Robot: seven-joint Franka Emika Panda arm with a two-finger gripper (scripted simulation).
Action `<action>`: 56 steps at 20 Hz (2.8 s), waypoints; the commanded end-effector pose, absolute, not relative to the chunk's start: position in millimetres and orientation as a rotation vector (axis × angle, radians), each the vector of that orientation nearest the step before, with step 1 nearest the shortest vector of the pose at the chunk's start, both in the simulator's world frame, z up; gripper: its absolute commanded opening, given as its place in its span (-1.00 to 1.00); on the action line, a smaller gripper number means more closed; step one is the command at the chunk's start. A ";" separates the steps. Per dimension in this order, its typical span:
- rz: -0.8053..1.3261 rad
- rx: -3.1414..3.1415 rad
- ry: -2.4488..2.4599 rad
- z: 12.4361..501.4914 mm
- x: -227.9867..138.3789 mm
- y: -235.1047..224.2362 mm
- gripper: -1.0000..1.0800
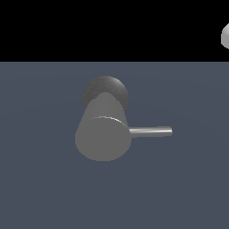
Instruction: Turn on the faucet by rotating a designated handle.
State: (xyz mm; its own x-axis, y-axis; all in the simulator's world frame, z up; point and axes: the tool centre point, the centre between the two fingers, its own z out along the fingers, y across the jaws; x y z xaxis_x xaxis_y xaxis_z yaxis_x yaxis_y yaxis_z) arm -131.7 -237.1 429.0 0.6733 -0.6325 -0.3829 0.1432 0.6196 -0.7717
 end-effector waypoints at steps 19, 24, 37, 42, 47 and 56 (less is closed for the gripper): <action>-0.384 -0.400 1.168 232.2 -118.3 -254.1 -1.00; -0.340 -0.332 1.286 182.7 -123.7 -243.6 -1.00; -0.273 -0.257 1.447 117.9 -138.0 -222.6 -1.00; -0.251 -0.231 1.437 119.3 -133.1 -216.9 -1.00; -0.226 -0.198 1.424 122.0 -126.9 -212.3 -1.00; -0.191 -0.179 1.473 100.9 -133.7 -193.5 -1.00</action>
